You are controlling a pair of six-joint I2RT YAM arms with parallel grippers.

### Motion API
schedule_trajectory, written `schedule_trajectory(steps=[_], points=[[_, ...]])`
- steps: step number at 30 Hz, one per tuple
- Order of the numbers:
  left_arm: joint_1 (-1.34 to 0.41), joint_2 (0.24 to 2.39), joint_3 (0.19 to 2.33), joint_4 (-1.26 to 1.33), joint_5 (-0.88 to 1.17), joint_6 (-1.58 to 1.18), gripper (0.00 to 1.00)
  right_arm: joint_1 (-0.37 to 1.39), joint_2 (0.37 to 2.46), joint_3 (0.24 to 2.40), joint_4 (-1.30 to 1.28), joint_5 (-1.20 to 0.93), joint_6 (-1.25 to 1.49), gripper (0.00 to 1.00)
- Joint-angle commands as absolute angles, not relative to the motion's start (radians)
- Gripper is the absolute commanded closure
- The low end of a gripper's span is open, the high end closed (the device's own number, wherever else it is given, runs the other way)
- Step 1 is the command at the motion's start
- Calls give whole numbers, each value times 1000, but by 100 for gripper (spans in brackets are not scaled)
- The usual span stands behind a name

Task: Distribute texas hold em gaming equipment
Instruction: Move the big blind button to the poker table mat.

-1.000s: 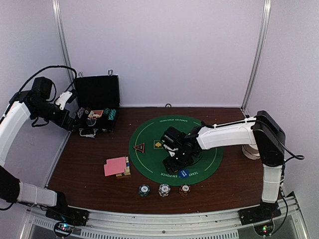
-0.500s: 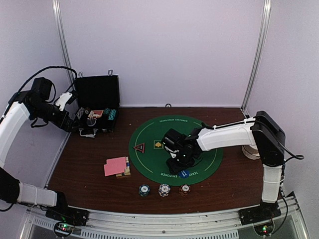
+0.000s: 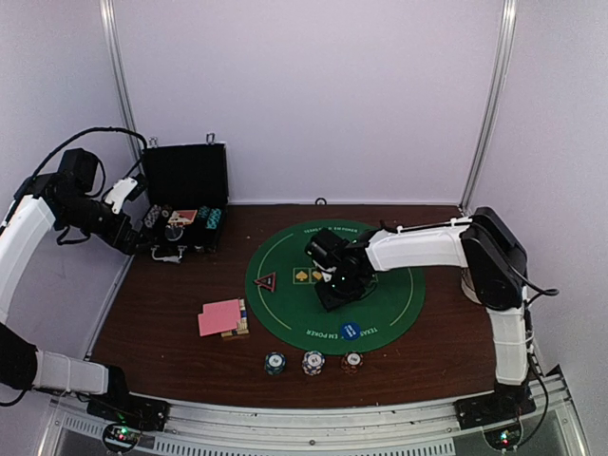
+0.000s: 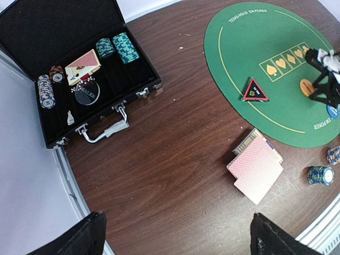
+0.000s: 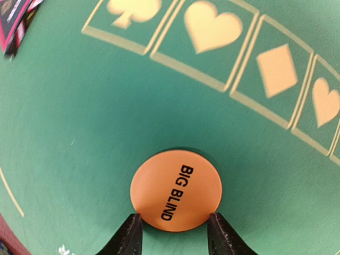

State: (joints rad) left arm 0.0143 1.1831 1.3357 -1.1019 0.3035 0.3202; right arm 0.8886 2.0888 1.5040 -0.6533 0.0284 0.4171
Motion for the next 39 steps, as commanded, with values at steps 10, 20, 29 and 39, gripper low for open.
schedule_trajectory(steps=[10, 20, 29, 39], points=[[20, 1170, 1351, -1120, 316, 357, 3, 708, 2331, 1848, -676, 95, 347, 62], [20, 1182, 1338, -1120, 326, 364, 2, 607, 2511, 2144, -742, 94, 328, 62], [20, 1189, 1332, -1120, 329, 377, 2, 566, 2632, 2358, -799, 82, 320, 61], [20, 1181, 1328, -1125, 330, 382, 2, 564, 2648, 2405, -788, -41, 296, 45]])
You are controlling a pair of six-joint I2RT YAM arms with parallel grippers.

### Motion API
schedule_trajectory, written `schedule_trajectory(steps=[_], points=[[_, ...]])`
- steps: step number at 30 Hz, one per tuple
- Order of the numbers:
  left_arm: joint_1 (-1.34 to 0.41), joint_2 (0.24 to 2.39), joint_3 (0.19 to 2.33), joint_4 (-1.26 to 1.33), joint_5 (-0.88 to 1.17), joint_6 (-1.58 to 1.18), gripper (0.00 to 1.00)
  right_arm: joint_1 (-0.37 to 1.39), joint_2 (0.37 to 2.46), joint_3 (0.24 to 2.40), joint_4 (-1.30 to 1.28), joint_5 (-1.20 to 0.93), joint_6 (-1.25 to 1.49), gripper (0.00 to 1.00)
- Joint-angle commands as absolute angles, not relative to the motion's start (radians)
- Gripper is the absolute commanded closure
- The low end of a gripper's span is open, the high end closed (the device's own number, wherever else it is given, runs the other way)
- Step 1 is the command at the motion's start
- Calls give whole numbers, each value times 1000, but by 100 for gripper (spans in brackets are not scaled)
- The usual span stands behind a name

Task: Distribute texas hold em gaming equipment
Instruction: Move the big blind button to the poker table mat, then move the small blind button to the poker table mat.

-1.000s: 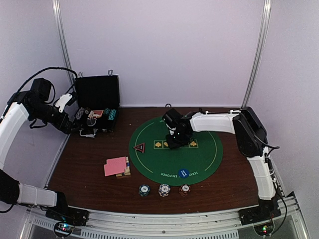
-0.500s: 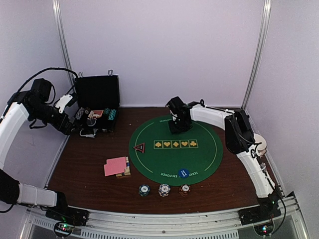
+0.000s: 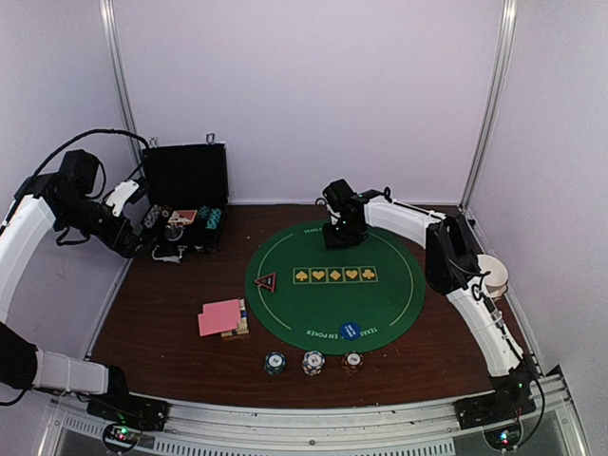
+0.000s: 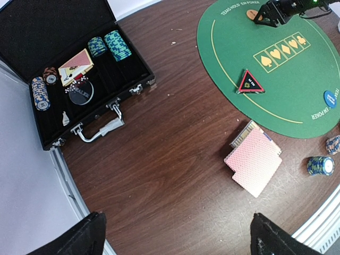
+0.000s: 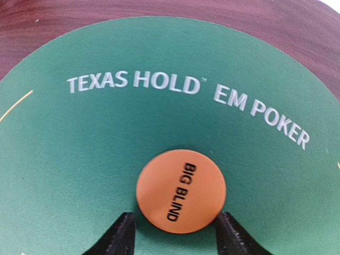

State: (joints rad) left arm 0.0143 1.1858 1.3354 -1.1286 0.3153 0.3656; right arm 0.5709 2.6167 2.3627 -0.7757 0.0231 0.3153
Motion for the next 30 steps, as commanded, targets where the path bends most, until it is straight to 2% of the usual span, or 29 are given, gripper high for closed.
schedule_trajectory(steps=[1, 6, 12, 16, 20, 30], points=[[20, 1180, 1328, -1127, 330, 381, 3, 565, 2644, 2412, -800, -45, 294, 40], [20, 1180, 1336, -1137, 327, 383, 3, 581, 2516, 2323, -805, -16, 278, 25], [20, 1168, 1338, -1139, 334, 376, 2, 658, 2222, 1970, -747, 51, 284, 15], [20, 1160, 1336, -1140, 340, 373, 3, 748, 2056, 1670, -688, 46, 319, 18], [20, 1162, 1343, -1150, 355, 367, 3, 842, 1956, 1473, -649, 15, 373, 22], [20, 1156, 1362, -1171, 365, 360, 3, 995, 1906, 1337, -678, 62, 420, 26]])
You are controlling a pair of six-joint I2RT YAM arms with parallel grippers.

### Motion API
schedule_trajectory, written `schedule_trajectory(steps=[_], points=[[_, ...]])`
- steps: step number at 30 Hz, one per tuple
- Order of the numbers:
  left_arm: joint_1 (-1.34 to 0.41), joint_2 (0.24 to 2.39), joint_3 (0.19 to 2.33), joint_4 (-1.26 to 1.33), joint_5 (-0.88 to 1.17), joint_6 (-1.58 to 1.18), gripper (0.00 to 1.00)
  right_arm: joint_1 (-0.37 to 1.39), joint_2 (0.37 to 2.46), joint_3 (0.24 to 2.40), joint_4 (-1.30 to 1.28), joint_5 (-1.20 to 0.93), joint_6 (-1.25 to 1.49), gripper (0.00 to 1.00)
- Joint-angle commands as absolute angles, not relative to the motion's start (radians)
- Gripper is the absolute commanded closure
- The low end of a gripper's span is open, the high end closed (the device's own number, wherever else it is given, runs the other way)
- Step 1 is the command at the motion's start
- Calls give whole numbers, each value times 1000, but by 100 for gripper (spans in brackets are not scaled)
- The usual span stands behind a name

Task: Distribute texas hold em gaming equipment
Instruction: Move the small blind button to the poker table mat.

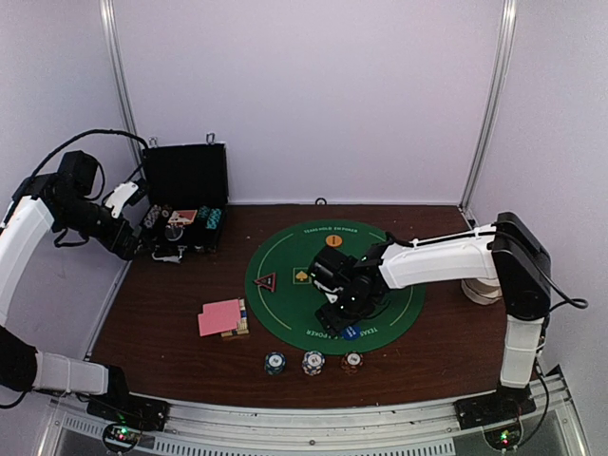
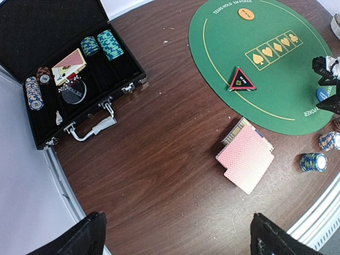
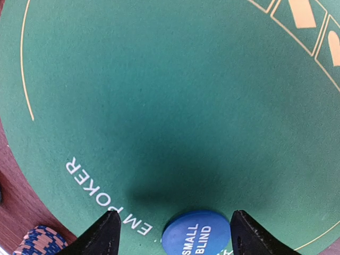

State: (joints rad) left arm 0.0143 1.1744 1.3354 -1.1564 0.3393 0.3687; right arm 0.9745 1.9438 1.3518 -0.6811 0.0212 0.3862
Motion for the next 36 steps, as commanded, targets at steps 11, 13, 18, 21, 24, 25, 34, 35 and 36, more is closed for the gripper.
schedule_trajectory(steps=[11, 13, 18, 21, 24, 25, 34, 35, 36], points=[[20, 1157, 1367, -1177, 369, 359, 3, 1003, 1956, 1330, -695, 97, 428, 31], [20, 1159, 1369, -1177, 370, 359, 2, 1003, 1961, 1331, -699, 108, 428, 32], [20, 1163, 1380, -1177, 370, 360, 2, 1002, 1979, 1330, -702, 107, 432, 37], [20, 1164, 1382, -1178, 369, 360, 2, 1000, 1979, 1312, -694, 108, 439, 43], [20, 1165, 1379, -1176, 369, 361, 3, 995, 1970, 1288, -685, 107, 448, 48], [20, 1164, 1378, -1176, 368, 363, 2, 991, 1966, 1280, -682, 106, 453, 49], [20, 1172, 1380, -1177, 370, 363, 3, 956, 1918, 1198, -659, 103, 466, 61], [20, 1173, 1382, -1177, 368, 362, 2, 953, 1912, 1189, -657, 105, 466, 61], [20, 1172, 1382, -1177, 369, 362, 2, 948, 1903, 1176, -657, 107, 467, 62]])
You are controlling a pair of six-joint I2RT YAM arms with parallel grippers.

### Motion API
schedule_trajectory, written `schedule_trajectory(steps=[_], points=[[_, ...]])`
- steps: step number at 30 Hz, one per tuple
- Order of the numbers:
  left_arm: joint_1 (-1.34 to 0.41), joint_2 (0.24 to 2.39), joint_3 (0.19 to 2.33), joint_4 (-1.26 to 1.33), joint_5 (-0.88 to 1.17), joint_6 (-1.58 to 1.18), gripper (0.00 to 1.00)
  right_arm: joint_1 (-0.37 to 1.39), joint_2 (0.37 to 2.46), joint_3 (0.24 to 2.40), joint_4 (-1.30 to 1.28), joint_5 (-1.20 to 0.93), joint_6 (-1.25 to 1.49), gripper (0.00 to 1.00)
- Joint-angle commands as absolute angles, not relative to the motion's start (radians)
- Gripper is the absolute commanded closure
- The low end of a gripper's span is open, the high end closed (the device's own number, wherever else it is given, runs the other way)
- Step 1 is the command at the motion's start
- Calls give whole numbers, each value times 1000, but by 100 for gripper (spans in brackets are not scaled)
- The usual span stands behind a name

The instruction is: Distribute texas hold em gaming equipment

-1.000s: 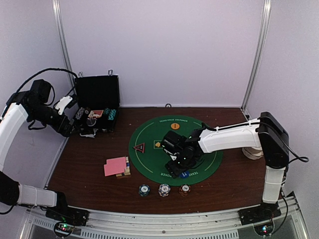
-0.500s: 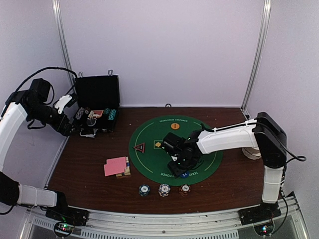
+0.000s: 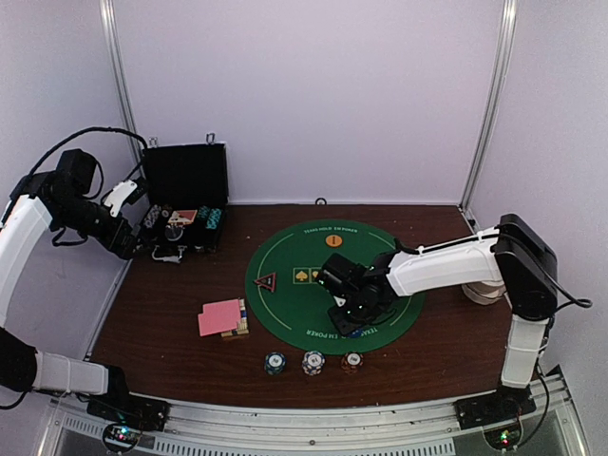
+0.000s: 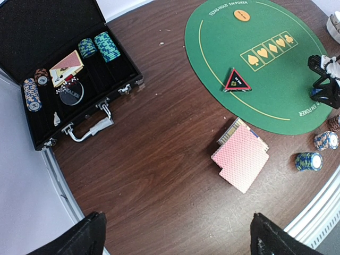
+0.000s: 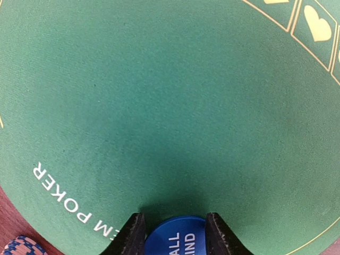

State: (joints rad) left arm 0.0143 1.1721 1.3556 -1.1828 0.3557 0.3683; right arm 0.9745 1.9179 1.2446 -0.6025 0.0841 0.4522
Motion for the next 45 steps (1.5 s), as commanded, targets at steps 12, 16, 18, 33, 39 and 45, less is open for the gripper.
schedule_trajectory(steps=[12, 16, 18, 33, 39, 45], points=[[20, 1172, 1388, -1177, 366, 362, 3, 920, 1815, 1115, -697, 148, 435, 63], [21, 1171, 1387, -1177, 365, 362, 2, 919, 1799, 1111, -713, 149, 431, 64], [20, 1170, 1387, -1177, 362, 363, 2, 919, 1791, 1104, -716, 156, 428, 64], [20, 1160, 1394, -1181, 351, 369, 2, 945, 1613, 1173, -837, 91, 397, 35], [20, 1162, 1405, -1189, 350, 374, 3, 1029, 1526, 1165, -855, -47, 424, 12], [20, 1158, 1408, -1190, 361, 369, 2, 1103, 1567, 1143, -818, -120, 445, 7]])
